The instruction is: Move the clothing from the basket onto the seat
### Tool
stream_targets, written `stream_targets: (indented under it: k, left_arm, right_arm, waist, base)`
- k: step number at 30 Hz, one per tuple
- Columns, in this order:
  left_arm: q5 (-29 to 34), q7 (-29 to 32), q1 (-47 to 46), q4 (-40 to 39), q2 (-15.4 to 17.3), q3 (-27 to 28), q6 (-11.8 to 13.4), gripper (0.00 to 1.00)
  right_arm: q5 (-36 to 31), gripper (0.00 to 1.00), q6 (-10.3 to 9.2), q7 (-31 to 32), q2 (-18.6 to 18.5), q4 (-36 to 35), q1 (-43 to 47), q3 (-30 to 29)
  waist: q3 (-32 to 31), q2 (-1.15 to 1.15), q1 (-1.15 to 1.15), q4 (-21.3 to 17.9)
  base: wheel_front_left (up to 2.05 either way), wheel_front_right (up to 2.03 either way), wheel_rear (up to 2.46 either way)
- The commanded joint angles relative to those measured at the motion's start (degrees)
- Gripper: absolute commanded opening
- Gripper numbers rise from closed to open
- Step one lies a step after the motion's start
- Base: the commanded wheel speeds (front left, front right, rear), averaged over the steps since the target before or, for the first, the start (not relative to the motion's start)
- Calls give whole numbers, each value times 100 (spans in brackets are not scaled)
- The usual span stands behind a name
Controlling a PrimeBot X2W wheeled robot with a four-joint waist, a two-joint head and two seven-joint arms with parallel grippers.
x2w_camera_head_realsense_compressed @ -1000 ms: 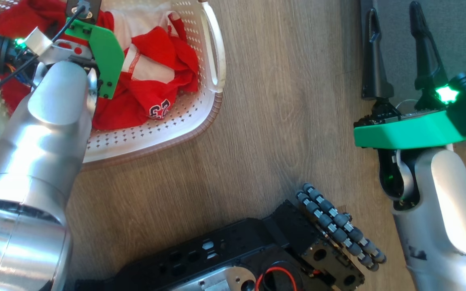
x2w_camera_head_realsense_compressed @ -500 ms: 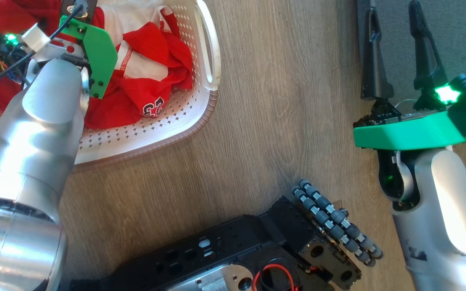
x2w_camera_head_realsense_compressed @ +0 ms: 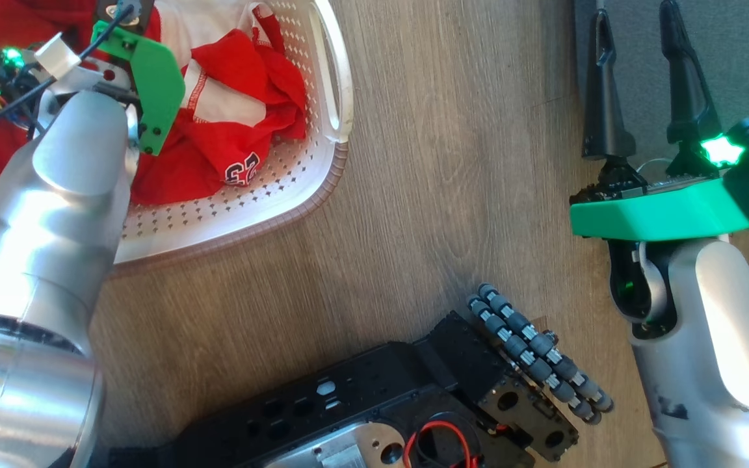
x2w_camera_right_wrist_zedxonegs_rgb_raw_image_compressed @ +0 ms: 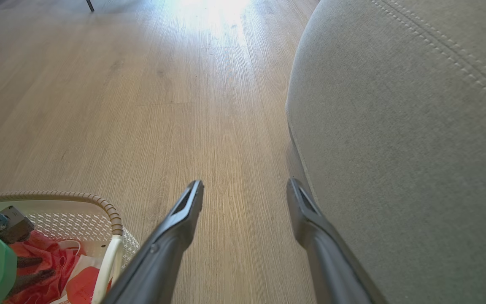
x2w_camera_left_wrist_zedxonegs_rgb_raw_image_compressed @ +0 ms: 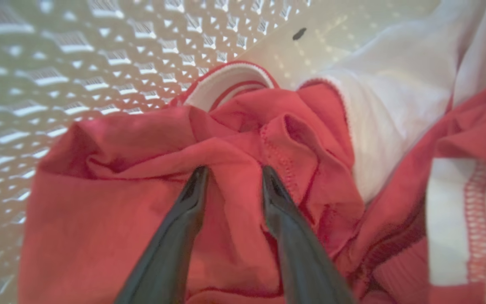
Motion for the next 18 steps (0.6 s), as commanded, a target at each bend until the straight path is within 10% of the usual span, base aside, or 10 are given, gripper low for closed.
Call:
stream_targets:
  k: [1, 9, 12, 18]
  left_arm:
    - [11, 11, -22, -43, 139, 5, 40, 59]
    - [-40, -88, -41, -34, 149, -77, -56, 29]
    - [-68, -110, -54, -30, 155, -97, -79, 0]
    - [-134, -170, -75, -23, 145, -131, -143, 0]
  right_arm:
    - [46, 100, 40, -27, 40, -177, 293, 41]
    - [56, 100, 40, -27, 40, -160, 281, 7]
    - [51, 100, 40, -27, 40, -154, 290, -18]
    - [48, 100, 40, -27, 40, -146, 290, -53]
  waist:
    - [11, 0, 0, 4]
    - [4, 0, 0, 1]
    - [-5, 0, 0, 15]
    - [-34, 0, 0, 49]
  base:
    - [0, 0, 0]
    - [0, 0, 0]
    - [0, 0, 0]
    - [0, 0, 0]
